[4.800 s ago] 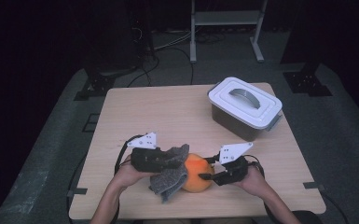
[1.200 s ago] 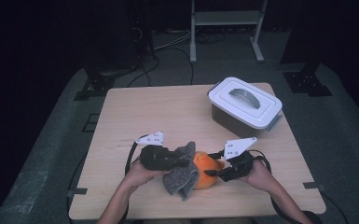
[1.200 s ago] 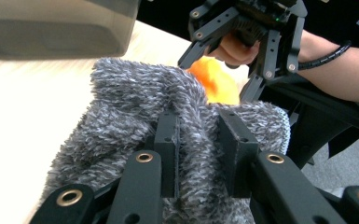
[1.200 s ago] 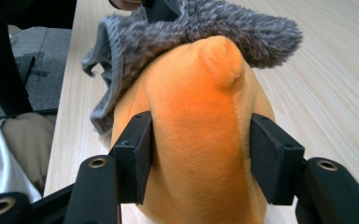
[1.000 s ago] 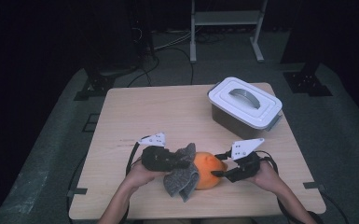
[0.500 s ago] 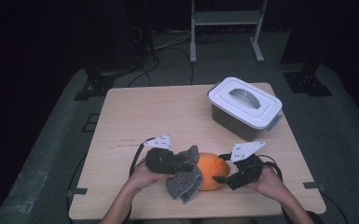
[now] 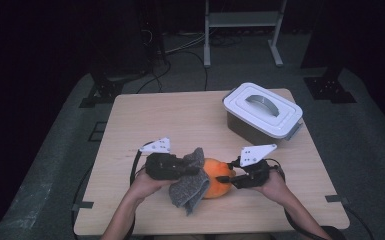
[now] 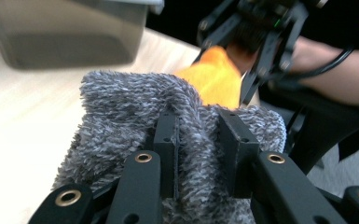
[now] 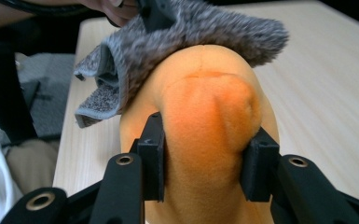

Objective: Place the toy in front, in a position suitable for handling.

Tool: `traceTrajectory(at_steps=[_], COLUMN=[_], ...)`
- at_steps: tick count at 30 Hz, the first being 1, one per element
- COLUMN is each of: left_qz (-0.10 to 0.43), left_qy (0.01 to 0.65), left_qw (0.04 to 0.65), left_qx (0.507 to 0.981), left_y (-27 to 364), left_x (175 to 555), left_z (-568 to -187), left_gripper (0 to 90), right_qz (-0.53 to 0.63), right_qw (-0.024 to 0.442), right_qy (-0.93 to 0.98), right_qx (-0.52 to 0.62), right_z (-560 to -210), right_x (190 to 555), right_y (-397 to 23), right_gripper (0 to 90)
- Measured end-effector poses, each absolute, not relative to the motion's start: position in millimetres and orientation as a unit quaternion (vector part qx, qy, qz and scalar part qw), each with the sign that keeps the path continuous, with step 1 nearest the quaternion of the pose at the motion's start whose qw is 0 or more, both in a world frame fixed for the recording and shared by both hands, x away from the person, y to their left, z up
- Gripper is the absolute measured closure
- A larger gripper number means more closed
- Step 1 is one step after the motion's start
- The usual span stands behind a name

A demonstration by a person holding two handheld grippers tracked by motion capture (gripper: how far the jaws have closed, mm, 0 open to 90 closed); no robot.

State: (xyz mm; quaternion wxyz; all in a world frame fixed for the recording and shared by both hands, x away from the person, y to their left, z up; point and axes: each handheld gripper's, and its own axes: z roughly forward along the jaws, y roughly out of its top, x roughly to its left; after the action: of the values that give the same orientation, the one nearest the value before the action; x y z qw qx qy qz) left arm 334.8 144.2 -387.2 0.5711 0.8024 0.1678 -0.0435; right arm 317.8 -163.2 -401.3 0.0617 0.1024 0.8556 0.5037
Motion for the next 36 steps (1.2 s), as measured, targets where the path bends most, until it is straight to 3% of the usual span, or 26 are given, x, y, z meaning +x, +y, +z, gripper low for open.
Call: traceTrajectory(at_steps=[6,16,20,23,30,34,36], left_qz=[-0.055,-0.059,-0.058,-0.062,-0.071,-0.082,-0.083], left_qy=[0.187,0.186,0.18,0.18,0.164,0.158,0.161], left_qw=[0.547,0.524,0.524,0.527,0.532,0.524,0.521], left_qx=[0.814,0.829,0.83,0.828,0.828,0.833,0.834], left_y=[148.4,138.2,130.9,130.8,121.7,120.2,121.7], left_x=[339.3,339.9,338.0,337.8,334.1,332.1,332.9], left_z=[-406.0,-415.8,-414.8,-415.3,-412.9,-414.1,-415.7], left_gripper=[70.8,70.8,70.4,70.3,70.4,70.2,70.1], right_qz=[0.47,0.464,0.465,0.462,0.445,0.4,0.384], right_qw=[0.049,0.029,0.021,0.035,0.08,0.082,0.074], right_qy=[0.88,0.879,0.875,0.875,0.885,0.909,0.916], right_qx=[0.054,0.101,0.134,0.141,0.109,0.087,0.092], right_z=[-410.7,-424.8,-427.8,-418.6,-392.1,-392.1,-394.6], right_x=[326.4,332.8,331.8,326.5,312.4,310.3,312.4], right_y=[-148.6,-197.6,-210.0,-211.5,-183.1,-154.5,-147.3], right_gripper=[54.3,47.3,35.0,31.8,28.4,22.6,26.4])
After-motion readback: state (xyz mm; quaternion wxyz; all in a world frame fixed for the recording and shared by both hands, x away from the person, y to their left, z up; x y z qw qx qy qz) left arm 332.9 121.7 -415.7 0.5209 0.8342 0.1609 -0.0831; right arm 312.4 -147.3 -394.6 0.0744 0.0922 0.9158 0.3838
